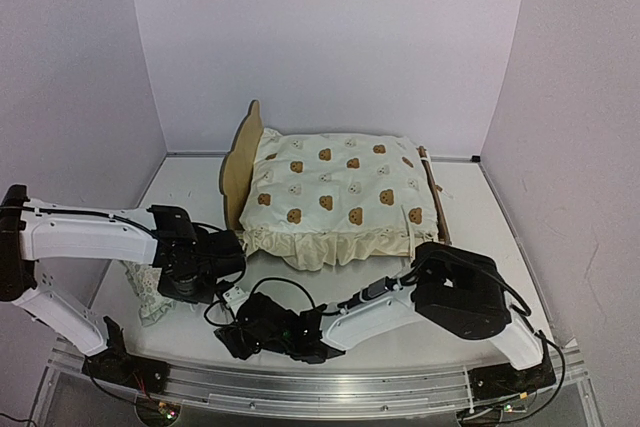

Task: Set up the pet bed

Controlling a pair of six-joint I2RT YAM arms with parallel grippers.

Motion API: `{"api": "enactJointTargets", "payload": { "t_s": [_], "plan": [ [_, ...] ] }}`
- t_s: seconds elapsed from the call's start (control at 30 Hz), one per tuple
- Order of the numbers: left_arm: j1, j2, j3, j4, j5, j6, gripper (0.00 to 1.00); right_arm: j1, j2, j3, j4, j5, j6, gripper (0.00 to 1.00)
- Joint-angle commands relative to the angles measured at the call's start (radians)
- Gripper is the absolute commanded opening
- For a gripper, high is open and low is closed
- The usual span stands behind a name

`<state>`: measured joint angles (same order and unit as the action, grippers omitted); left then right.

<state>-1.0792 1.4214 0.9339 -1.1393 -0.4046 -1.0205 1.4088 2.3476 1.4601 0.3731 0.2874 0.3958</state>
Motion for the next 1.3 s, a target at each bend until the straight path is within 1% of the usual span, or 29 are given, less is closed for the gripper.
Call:
{"api": "enactJointTargets", "payload": {
  "t_s": [0.0, 0.07, 0.17, 0.3, 0.33, 0.4, 0.43, 0.47, 0.77, 0.93, 1.1, 1.27],
  "plan": [
    [-0.010, -0.027, -0.009, 0.061, 0.016, -0.005, 0.00, 0.019, 0.087, 0.066, -0.006, 0.098, -0.049, 0.58],
    [-0.009, -0.030, -0.014, 0.067, 0.017, -0.001, 0.00, 0.022, 0.114, 0.082, -0.002, 0.141, -0.059, 0.57],
    [-0.010, -0.031, -0.017, 0.071, 0.020, 0.002, 0.00, 0.027, 0.139, 0.088, 0.009, 0.192, -0.071, 0.48],
    [-0.010, -0.034, -0.018, 0.072, 0.022, 0.001, 0.00, 0.045, 0.170, 0.091, 0.018, 0.259, -0.117, 0.28],
    [-0.010, -0.037, -0.019, 0.076, 0.022, 0.001, 0.00, 0.048, 0.174, 0.086, 0.023, 0.265, -0.119, 0.20],
    [-0.010, -0.041, -0.021, 0.091, 0.028, 0.010, 0.00, 0.053, 0.172, 0.063, 0.034, 0.276, -0.115, 0.06],
    [-0.010, -0.043, -0.022, 0.108, 0.038, 0.024, 0.00, 0.054, 0.163, 0.041, 0.042, 0.282, -0.108, 0.02],
    [-0.010, -0.044, -0.024, 0.127, 0.050, 0.040, 0.00, 0.055, 0.151, 0.019, 0.051, 0.287, -0.102, 0.00],
    [-0.013, -0.017, -0.066, 0.352, 0.221, 0.160, 0.00, 0.047, -0.046, -0.262, 0.119, 0.361, -0.116, 0.00],
    [-0.015, 0.030, -0.069, 0.410, 0.248, 0.176, 0.00, 0.027, -0.149, -0.389, 0.154, 0.379, -0.101, 0.00],
    [-0.016, 0.055, -0.092, 0.446, 0.261, 0.177, 0.00, 0.010, -0.210, -0.459, 0.166, 0.387, -0.106, 0.00],
    [-0.016, 0.071, -0.109, 0.472, 0.270, 0.175, 0.00, -0.006, -0.240, -0.474, 0.169, 0.361, -0.118, 0.00]
  ]
}}
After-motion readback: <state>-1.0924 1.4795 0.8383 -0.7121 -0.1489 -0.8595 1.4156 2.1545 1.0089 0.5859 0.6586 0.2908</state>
